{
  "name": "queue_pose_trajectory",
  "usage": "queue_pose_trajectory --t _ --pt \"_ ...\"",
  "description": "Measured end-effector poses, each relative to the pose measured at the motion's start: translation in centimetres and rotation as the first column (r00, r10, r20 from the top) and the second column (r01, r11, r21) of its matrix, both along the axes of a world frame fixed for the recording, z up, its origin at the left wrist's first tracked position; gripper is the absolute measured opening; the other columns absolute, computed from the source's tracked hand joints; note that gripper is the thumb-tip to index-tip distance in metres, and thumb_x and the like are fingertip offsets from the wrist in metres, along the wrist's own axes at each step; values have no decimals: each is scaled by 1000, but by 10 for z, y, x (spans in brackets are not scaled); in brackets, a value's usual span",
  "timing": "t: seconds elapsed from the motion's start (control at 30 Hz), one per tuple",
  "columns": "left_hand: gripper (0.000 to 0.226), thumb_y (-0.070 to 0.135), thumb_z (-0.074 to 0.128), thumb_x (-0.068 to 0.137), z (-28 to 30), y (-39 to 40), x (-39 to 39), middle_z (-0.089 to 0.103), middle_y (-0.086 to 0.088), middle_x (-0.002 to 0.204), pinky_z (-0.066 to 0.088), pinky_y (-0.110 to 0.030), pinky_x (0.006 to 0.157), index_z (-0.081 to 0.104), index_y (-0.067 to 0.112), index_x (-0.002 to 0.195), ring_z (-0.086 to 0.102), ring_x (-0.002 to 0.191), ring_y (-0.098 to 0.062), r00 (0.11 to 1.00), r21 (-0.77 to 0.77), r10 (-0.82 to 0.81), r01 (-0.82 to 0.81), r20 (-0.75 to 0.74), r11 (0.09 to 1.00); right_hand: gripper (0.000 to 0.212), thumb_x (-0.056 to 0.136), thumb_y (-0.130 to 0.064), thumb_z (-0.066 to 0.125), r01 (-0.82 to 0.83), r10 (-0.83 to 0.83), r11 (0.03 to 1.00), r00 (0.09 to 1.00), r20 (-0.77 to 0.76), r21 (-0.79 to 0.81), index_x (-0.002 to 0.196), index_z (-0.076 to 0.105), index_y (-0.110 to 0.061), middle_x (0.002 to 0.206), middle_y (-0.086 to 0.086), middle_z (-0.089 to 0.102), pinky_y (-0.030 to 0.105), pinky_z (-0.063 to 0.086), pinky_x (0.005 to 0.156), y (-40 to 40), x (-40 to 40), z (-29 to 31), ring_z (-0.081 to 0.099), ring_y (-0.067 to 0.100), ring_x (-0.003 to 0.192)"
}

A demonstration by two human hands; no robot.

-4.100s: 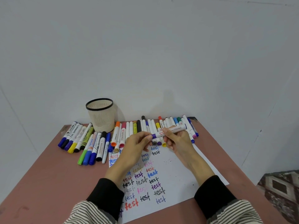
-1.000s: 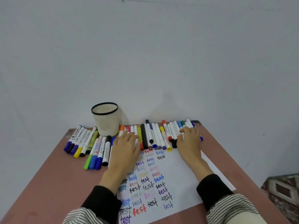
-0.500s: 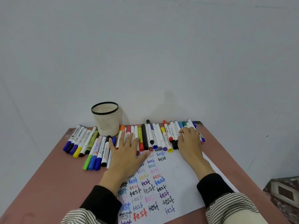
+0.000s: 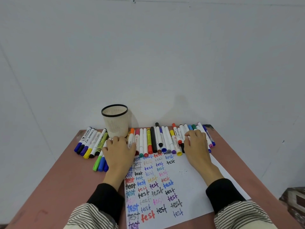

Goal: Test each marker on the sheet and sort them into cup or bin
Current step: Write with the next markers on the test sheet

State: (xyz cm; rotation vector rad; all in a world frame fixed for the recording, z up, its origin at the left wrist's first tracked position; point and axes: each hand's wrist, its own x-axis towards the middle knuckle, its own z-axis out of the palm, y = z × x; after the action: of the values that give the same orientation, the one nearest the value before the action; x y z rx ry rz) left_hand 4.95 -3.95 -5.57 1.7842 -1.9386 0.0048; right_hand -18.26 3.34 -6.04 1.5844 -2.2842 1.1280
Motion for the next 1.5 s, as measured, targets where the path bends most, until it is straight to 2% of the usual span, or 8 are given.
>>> queue_pose_trajectory --t 0.13,0.4,0.5,0.8,0.87,0.93,1.03,1.5 --pt "26 37 50 96 0 -2 2 60 -1 108 39 -40 89 60 19 111 51 100 -20 977 -161 -108 79 -183 984 22 101 -15 42 -5 5 1000 1000 14 5 117 56 -8 121 10 54 31 42 90 2 2 2 42 20 110" --pt "18 24 65 91 17 15 -9 62 12 85 44 -17 64 62 38 101 54 74 -5 561 -208 -638 643 -528 737 37 104 -35 36 -341 361 932 896 259 -119 137 47 -23 119 -4 55 23 44 91 9 25 13 50 2 104" --pt "14 28 73 82 22 18 -9 67 10 78 47 -18 59 70 29 96 58 65 -6 452 -148 -547 660 -704 736 18 104 -31 38 -387 417 909 818 396 -158 108 54 -24 80 2 60 19 43 60 10 34 16 47 0 61" --pt "23 34 46 99 31 19 -20 71 -3 97 58 -37 83 57 15 107 69 89 -18 -117 -52 34 655 -993 754 29 102 -30 43 -387 401 914 803 442 -126 85 63 -18 65 3 55 30 49 68 10 33 13 53 11 63" --pt "24 38 43 100 32 19 -16 61 0 77 56 -27 60 57 19 106 59 63 -10 -1 -58 -74 622 -997 781 28 103 -29 42 -343 369 929 821 436 -140 88 63 -18 65 3 56 30 51 69 9 30 12 55 12 64" --pt "24 41 44 99 28 20 -12 54 5 76 43 -18 50 59 24 107 47 55 -2 326 -100 -341 577 -882 811 26 103 -26 43 -314 354 935 823 445 -164 91 63 -15 65 1 55 22 49 66 8 29 13 53 4 61" --pt "31 43 43 100 18 19 -6 57 12 94 40 -17 61 56 30 125 51 74 -1 740 -198 -559 525 -374 828 22 101 -22 46 -304 363 932 802 475 -200 95 62 -10 63 -2 54 13 44 61 8 30 14 50 -3 56" --pt "37 40 51 96 10 27 -14 62 12 109 37 -15 78 57 27 130 49 94 -4 728 -204 -685 667 -25 717 16 97 -23 56 -380 441 896 698 564 -230 92 66 -11 69 -5 59 14 42 58 12 33 23 53 0 61"
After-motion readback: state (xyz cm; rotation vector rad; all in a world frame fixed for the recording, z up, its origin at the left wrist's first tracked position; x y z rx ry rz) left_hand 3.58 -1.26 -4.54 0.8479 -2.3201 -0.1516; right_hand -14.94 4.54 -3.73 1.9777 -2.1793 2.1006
